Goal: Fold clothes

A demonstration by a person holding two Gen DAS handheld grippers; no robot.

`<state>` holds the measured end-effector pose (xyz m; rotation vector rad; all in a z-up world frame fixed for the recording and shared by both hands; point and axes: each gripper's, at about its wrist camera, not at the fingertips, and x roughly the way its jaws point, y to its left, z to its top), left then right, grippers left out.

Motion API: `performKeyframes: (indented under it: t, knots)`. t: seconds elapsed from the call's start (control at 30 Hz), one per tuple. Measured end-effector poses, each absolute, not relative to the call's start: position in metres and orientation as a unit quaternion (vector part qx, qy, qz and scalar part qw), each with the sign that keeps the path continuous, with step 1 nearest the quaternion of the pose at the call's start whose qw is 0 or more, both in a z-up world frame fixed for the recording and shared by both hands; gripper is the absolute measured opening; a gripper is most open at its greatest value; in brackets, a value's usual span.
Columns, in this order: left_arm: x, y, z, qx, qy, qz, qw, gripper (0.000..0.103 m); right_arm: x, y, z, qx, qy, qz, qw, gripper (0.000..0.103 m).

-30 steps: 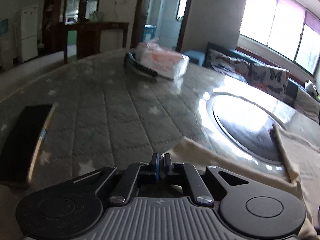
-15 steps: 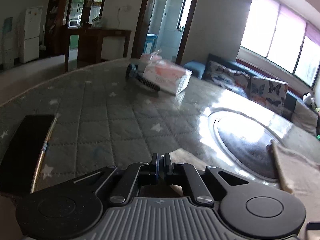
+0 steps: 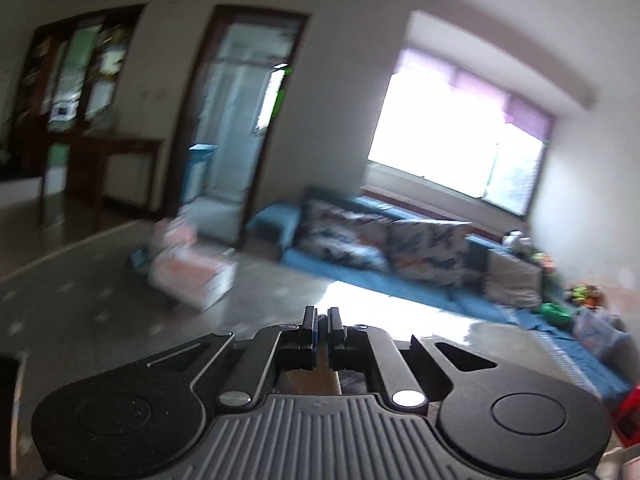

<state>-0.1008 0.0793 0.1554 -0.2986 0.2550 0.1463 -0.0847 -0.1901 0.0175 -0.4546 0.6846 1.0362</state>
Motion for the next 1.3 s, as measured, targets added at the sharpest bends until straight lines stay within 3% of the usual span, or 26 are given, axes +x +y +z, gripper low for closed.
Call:
performKeyframes:
  t: [0.33, 0.73, 0.83, 0.93, 1.3]
  knots:
    - [-0.086, -0.002, 0.182, -0.116, 0.112, -0.067, 0.985, 0.005, -0.079, -0.225, 0.035, -0.186, 0.303, 0.455, 0.816, 0.055]
    - [-0.052, -0.089, 0.123, -0.091, 0.216, -0.212, 0.949, 0.008, -0.055, -0.322, 0.046, -0.135, 0.319, 0.319, 0.882, 0.055]
    - [-0.058, -0.100, 0.106, -0.078, 0.245, -0.239, 0.936, 0.018, -0.053, -0.340, 0.046, -0.127, 0.324, 0.294, 0.890, 0.055]
    - [-0.063, -0.096, 0.091, -0.057, 0.261, -0.237, 0.934, 0.026, -0.052, -0.352, 0.046, -0.124, 0.326, 0.282, 0.894, 0.055]
    - [-0.055, -0.023, 0.040, -0.063, 0.335, -0.103, 0.934, 0.024, -0.042, -0.341, 0.041, -0.104, 0.330, 0.291, 0.892, 0.050]
